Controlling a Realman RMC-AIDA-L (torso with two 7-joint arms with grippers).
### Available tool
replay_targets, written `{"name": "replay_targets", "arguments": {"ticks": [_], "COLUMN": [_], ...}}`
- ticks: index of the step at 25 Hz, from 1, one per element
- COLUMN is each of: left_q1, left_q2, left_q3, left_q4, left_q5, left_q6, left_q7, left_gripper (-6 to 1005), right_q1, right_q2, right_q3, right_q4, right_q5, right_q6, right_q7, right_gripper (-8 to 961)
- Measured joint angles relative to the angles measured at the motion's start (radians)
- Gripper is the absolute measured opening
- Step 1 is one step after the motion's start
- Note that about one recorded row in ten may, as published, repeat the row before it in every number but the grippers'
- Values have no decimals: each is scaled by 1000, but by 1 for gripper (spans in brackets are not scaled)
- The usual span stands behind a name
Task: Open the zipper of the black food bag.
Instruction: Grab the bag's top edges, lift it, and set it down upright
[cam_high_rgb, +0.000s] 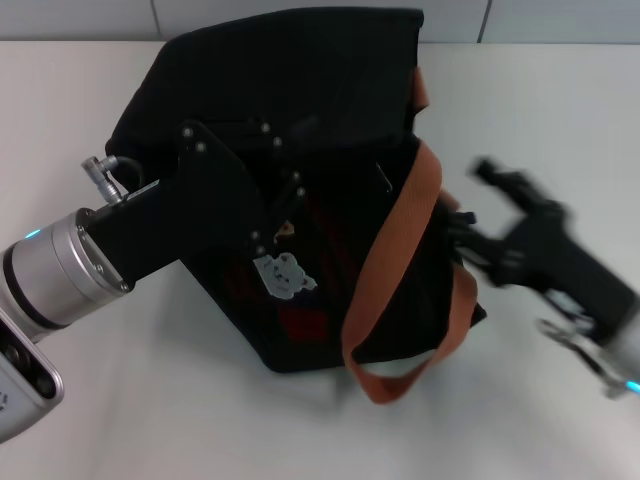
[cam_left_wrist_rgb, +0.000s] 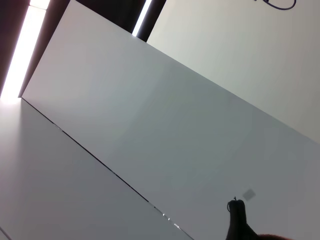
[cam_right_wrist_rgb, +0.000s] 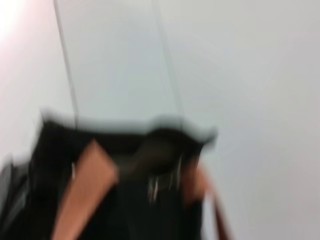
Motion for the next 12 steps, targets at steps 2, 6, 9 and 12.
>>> {"name": "replay_targets", "arguments": {"ticks": [2,6,9,12], "left_q1": [2,3,3,2], "left_q2": [0,0,0,0], "left_q3": [2,9,11,17], "left_q4": [0,-19,-33,-35], "left_q5": [0,0,1,1], "left_q6": [0,-6,-11,-12], "left_q7": [3,31,49,51], "left_gripper": [99,97,95,94], "right_q1": [-57,-92,-78,-52], "right_q2": [0,1,2,2], "right_q3": [46,88,102,126], "right_q4": [-7,1,49,100], "right_q5": [0,0,0,0], "right_q6": [-102,-233,-249,-237], "right_q7": [-71,-309,-537,-722], "right_gripper": [843,843,842,842]}}
